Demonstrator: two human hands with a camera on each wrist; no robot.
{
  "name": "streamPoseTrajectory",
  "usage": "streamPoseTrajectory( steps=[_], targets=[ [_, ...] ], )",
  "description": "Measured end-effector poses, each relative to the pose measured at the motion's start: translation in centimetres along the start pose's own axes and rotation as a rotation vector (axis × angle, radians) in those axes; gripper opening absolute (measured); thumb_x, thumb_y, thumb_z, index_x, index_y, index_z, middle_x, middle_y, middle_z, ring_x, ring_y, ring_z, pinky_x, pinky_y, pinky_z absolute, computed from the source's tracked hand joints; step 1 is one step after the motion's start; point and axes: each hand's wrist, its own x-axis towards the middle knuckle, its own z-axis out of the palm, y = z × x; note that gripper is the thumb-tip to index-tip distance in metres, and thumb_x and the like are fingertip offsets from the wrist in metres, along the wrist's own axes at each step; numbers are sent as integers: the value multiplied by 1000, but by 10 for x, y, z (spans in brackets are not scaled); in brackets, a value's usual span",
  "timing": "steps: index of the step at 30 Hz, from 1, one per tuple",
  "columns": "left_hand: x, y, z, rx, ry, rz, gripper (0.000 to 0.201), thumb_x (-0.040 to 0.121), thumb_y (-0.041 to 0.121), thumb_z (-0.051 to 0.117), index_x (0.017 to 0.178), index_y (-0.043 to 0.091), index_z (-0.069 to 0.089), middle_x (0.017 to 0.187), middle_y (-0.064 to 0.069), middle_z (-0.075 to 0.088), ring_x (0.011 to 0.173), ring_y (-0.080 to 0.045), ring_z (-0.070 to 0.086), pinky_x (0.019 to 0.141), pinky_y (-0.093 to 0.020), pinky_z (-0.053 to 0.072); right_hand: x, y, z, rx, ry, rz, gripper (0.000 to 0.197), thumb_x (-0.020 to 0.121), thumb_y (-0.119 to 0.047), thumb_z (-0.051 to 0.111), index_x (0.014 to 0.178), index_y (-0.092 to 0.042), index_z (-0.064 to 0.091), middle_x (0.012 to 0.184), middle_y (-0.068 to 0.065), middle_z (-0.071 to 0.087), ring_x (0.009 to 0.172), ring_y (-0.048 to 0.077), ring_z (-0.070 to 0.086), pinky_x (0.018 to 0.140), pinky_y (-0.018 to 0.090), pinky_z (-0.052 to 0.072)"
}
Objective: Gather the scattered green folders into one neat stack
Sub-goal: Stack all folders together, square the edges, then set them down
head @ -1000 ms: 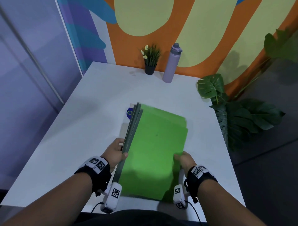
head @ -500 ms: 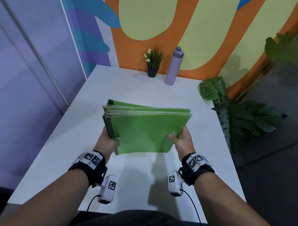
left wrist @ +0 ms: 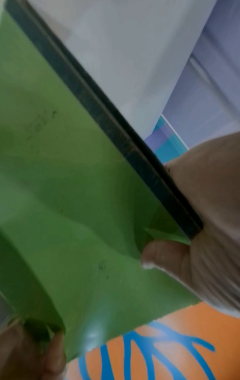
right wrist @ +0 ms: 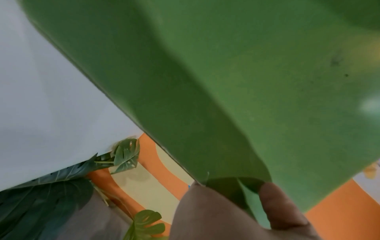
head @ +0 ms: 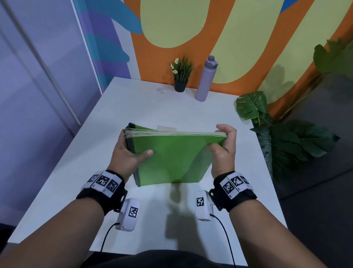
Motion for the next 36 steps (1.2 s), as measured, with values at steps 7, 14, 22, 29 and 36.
streamPoseTrajectory(
  steps=[7, 14, 22, 29, 36],
  targets=[
    [-3, -16, -15, 65, -129, -196, 77, 47, 22, 91, 117, 13, 62, 108, -3, 75, 105, -24, 70, 87, -40, 55, -20, 27, -8, 37, -102, 138, 60, 73, 12, 46, 110, -35, 52, 103, -2, 63, 96, 16, 59, 85, 33, 48],
    [7, -19, -19, -65, -116, -213, 80, 48, -9, 47, 126, 10, 47, 108, -13, 59, 99, -28, 56, 79, -40, 46, -12, 35, -13, 54, -130, 170, 62, 79, 19, 44, 122, -26, 44, 108, -2, 64, 99, 13, 61, 81, 22, 49],
    [4, -25, -15, 114, -127, -212, 66, 74, -7, 71, 130, 21, 49, 110, 9, 68, 98, -8, 66, 91, -36, 50, -8, 40, -12, 57, -181, 194, 49, 85, 16, 41, 112, -24, 45, 107, -3, 62, 93, 4, 62, 76, 14, 48],
    [-6, -54, -14, 332, -80, -302, 54, 84, 9, 71, 131, 20, 48, 101, 19, 60, 108, -20, 56, 102, -35, 43, -11, 67, -22, -204, -218, 283, 18, 94, -4, 40, 106, -17, 37, 101, 7, 53, 96, 18, 48, 85, 27, 41],
    [-7, -37, 1, 369, 15, -134, 44, 85, 12, 70, 123, 19, 50, 117, -3, 63, 108, -23, 59, 100, -41, 47, 1, 69, -25, -473, -137, 225, 9, 93, -11, 41, 98, -6, 35, 82, 7, 41, 77, 21, 42, 71, 36, 39]
  ],
)
